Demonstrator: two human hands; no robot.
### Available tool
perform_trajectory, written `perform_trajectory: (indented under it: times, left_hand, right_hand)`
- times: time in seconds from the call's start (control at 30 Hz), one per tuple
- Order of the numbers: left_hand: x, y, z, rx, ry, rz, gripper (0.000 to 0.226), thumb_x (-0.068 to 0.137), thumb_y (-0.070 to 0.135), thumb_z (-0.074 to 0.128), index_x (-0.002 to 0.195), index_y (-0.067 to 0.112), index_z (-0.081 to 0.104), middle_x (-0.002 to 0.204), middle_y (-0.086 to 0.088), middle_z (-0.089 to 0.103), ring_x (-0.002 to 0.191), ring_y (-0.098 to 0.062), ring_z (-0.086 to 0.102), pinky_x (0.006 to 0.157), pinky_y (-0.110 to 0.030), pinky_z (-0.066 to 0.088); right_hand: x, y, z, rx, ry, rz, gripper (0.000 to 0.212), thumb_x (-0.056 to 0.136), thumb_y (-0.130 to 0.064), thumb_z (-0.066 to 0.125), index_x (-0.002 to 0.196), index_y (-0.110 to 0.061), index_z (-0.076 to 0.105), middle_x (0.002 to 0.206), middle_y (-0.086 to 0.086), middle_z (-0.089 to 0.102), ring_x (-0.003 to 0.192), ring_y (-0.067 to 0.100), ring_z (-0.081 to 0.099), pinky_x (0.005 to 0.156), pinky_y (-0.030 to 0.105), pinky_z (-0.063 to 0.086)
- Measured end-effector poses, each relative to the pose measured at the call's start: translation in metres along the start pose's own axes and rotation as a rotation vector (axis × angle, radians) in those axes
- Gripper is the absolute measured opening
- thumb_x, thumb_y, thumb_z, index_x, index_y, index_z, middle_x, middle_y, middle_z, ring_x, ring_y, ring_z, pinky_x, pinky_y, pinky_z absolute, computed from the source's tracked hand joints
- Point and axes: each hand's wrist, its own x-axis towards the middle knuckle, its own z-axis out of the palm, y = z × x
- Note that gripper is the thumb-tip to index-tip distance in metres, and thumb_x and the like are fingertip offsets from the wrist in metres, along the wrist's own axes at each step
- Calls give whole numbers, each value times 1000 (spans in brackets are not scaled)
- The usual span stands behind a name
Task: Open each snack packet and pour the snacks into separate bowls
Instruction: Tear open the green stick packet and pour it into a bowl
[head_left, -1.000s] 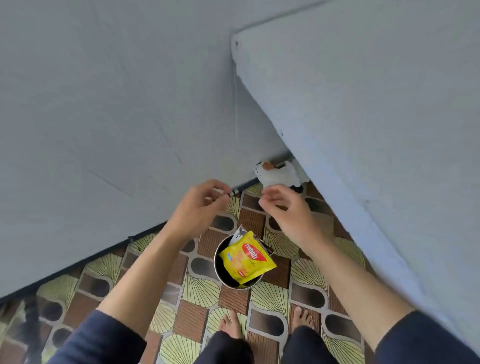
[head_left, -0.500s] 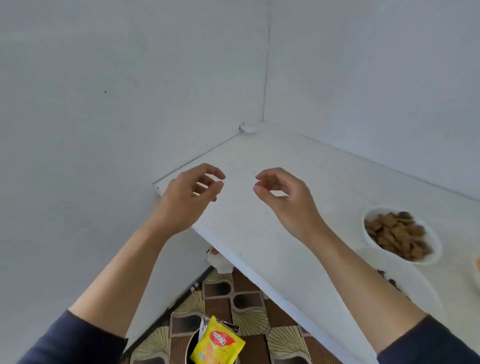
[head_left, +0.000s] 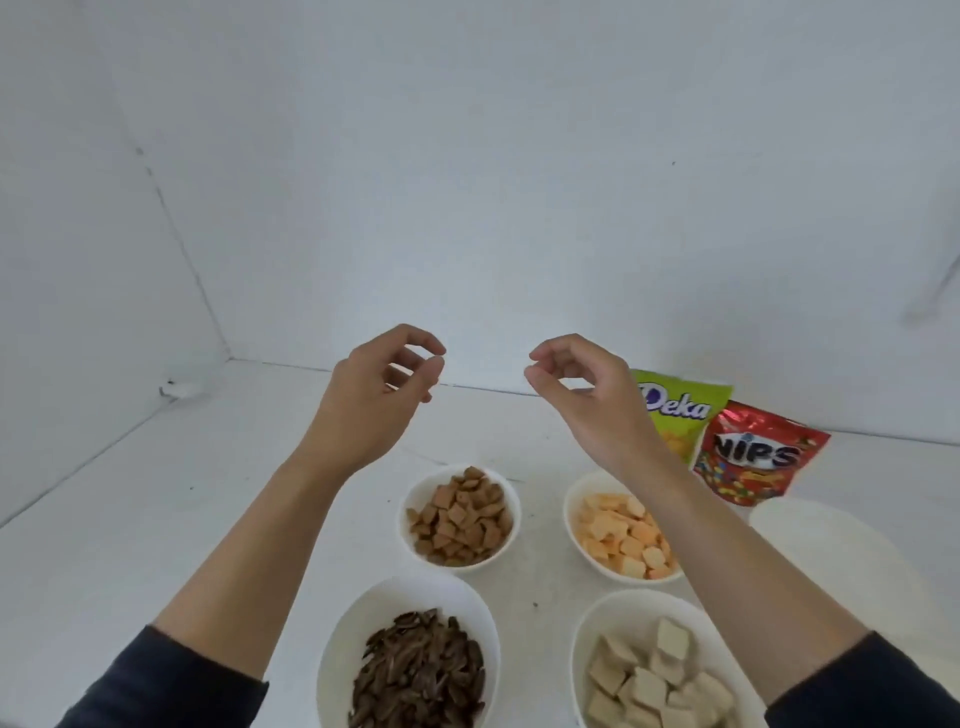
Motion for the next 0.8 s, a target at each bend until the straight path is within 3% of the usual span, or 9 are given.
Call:
perform_trajectory:
  times: [0.13, 0.3, 0.37, 0.43, 0.6, 0.67, 0.8]
  left_hand:
    - [41, 29, 80, -57, -96, 47, 5, 98, 29, 63, 96, 32, 67, 87, 5, 71, 73, -8, 71, 63, -12, 48]
    - [86, 46, 166, -125, -234, 22, 4, 98, 29, 64, 98, 28, 68, 90, 2, 72, 78, -14, 72, 66, -23, 48]
    - [100, 45, 195, -117, -247, 20, 4, 97, 30, 64, 97, 30, 68, 93, 3, 71, 81, -10, 68, 66, -16, 47]
    - [111, 39, 220, -97, -220, 25, 4, 97, 29, 65, 97, 29, 68, 98, 5, 69, 84, -3, 63, 65, -7, 42]
    - [125, 17, 262, 16, -194, 35, 8, 97, 31, 63, 104, 29, 66, 109, 4, 61, 99, -6, 58, 75, -9, 38]
    - [126, 8, 273, 66, -228, 43, 11, 98, 33, 62, 107, 28, 65, 110, 1, 59, 101, -10, 56, 80, -14, 40]
    - [123, -9, 286, 173, -289, 81, 14, 99, 37, 59, 111, 31, 61, 106, 0, 60, 109, -21, 55, 89, -38, 48]
  right_hand:
    - [12, 28, -75, -56, 124, 25, 4, 92, -20, 71, 95, -22, 69, 92, -13, 71, 92, -1, 65, 72, 16, 52]
    - [29, 70, -147, -148, 241, 89, 2, 92, -24, 70, 92, -26, 69, 91, -18, 71, 95, -3, 64, 81, 27, 52]
    - [37, 88, -166, -202, 256, 120, 2, 92, -25, 69, 92, -27, 68, 90, -20, 70, 95, -4, 62, 84, 28, 49]
    - [44, 106, -178, -257, 246, 149, 2, 92, -26, 69, 93, -27, 68, 92, -18, 70, 96, -3, 61, 82, 21, 44]
    - [50, 145, -183, -372, 201, 193, 9, 92, -25, 70, 99, -24, 66, 98, -11, 69, 97, 0, 60, 72, -3, 33]
    - [49, 157, -180, -422, 184, 184, 10, 90, -24, 71, 100, -25, 66, 99, -8, 68, 96, 2, 60, 73, 0, 35]
    - [47, 169, -174, -554, 129, 152, 21, 87, -20, 72, 107, -23, 66, 102, -4, 60, 93, 9, 58, 77, 15, 44]
